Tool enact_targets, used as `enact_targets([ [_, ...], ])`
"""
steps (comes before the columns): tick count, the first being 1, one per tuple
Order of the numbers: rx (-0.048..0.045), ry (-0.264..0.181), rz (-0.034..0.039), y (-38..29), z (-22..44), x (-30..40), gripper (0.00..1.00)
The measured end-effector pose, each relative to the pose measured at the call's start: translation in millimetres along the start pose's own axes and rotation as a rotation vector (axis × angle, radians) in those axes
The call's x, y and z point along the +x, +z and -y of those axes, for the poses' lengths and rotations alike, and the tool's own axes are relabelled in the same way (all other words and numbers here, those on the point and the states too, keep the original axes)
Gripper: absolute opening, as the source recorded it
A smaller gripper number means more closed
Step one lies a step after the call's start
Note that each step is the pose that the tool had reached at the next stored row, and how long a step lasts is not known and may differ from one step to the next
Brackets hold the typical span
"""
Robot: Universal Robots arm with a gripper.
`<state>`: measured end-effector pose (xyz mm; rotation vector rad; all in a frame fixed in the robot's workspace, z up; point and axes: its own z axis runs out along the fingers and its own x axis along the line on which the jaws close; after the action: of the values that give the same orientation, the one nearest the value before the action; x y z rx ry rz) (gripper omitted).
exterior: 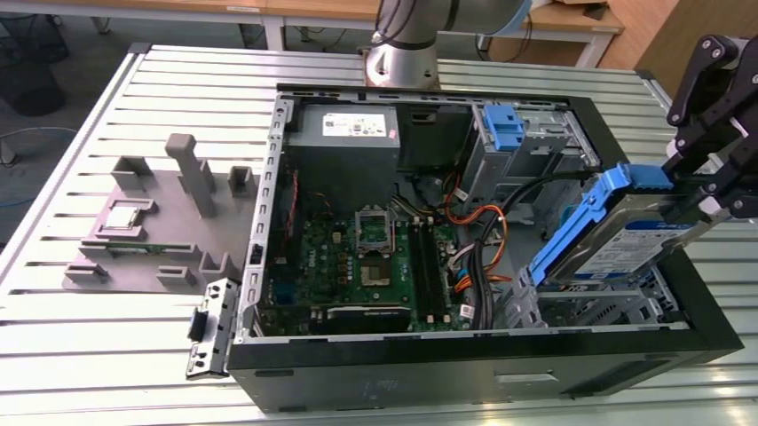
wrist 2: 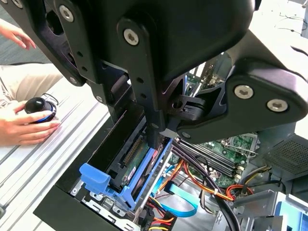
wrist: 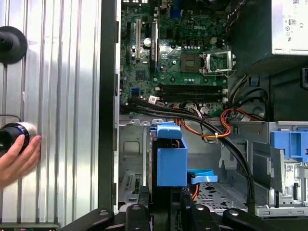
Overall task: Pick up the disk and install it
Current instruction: 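Insert the disk into the insertion slot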
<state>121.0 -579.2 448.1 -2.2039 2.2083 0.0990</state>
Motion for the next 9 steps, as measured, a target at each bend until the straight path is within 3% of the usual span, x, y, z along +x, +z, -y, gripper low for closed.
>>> enact_targets([
  [9,0.0,0.0,0.0,3.4,1.0,0.2,0.35],
])
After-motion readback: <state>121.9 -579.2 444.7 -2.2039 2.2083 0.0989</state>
